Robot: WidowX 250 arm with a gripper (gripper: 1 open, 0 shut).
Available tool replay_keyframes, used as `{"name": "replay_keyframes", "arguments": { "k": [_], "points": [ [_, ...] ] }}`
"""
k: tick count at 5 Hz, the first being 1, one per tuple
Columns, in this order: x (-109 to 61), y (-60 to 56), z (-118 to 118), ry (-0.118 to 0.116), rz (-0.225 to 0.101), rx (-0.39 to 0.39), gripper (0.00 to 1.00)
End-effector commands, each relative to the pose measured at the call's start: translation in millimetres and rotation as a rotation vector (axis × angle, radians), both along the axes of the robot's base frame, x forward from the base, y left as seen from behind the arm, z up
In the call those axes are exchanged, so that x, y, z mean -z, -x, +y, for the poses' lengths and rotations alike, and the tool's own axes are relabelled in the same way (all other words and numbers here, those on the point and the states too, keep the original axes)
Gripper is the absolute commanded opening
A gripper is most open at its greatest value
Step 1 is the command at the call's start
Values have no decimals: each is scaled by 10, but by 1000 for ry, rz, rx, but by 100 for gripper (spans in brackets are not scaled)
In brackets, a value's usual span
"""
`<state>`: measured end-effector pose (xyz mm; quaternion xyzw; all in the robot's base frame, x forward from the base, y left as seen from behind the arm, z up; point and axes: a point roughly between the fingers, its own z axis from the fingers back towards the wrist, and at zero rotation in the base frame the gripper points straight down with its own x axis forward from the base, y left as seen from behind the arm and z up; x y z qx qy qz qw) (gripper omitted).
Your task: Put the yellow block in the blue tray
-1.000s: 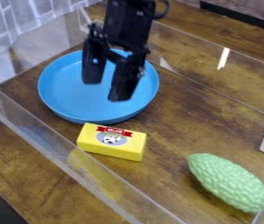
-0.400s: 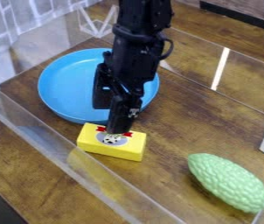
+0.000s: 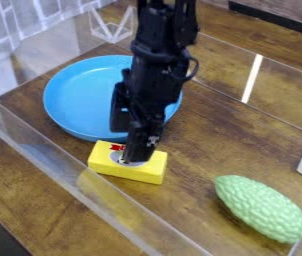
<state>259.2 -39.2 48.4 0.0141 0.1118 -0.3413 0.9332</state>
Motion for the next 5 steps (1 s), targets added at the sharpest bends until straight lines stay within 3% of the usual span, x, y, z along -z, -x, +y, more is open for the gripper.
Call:
{"name": "replay_keyframes", "arguments": {
  "k": [1,5],
  "points": [
    [16,-44,-10,-4,-47,22,100],
    [248,-95,32,-3,-48,17,100]
  ]
}}
